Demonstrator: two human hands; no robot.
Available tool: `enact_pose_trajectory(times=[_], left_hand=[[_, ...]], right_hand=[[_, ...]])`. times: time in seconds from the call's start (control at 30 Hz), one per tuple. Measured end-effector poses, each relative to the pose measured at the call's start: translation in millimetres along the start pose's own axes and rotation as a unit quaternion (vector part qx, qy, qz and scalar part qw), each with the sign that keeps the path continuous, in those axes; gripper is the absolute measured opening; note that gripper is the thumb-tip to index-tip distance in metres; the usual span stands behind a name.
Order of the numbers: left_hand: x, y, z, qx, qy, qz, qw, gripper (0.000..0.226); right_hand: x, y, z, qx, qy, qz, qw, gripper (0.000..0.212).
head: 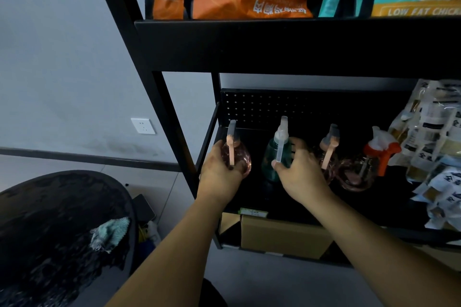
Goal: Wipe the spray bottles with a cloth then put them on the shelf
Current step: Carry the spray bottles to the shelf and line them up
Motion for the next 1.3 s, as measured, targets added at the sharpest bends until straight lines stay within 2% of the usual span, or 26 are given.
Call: enact_pose_trajectory(times=[0.17, 0.33, 0.57, 0.9, 1.17, 1.3], left_hand=[[-2.7, 2.2, 3.9, 0.025, 0.025, -0.006, 0.999, 0.079], [-3.9, -0.3, 6.8, 0.025, 0.043, -0.012, 0.999, 0.062], [-7.2, 4.3, 5.5, 0.018, 0.057, 0.002, 0.998, 0.064], [-5.6, 3.3, 4.7, 0.01, 0.068, 0.004, 0.998, 0.058], [-4.7, 0.0, 3.5, 0.013, 0.072, 0.001, 0.997, 0.067], [-4.3, -1.8, 4.8, 0.013, 0.068, -0.005, 0.998, 0.072]], right_hand=[[0.3, -0.2, 2.4, 0.006, -0.003, 0.001, 1.0, 0.066], [0.1, 0.3, 6.4, 0.01, -0.012, 0.007, 1.0, 0.066], [-1.6, -5.1, 14.0, -0.003, -0.021, 0.011, 1.0, 0.058], [-5.9, -9.2, 22.7, -0.03, -0.059, 0.018, 0.998, 0.065], [-7.1, -14.2, 22.9, -0.055, -0.058, 0.0, 0.997, 0.062], [-6.4, -13.4, 22.6, -0.052, -0.061, 0.002, 0.997, 0.067]])
Point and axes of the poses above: each hand's wrist, its own x-axis towards the middle knuckle, its own z-axis out of the palm, y = z × x, the point moved 7 cm from there along x, towards the middle knuckle, and after that the axes turned 8 degrees about z, right-handed, at the moved point
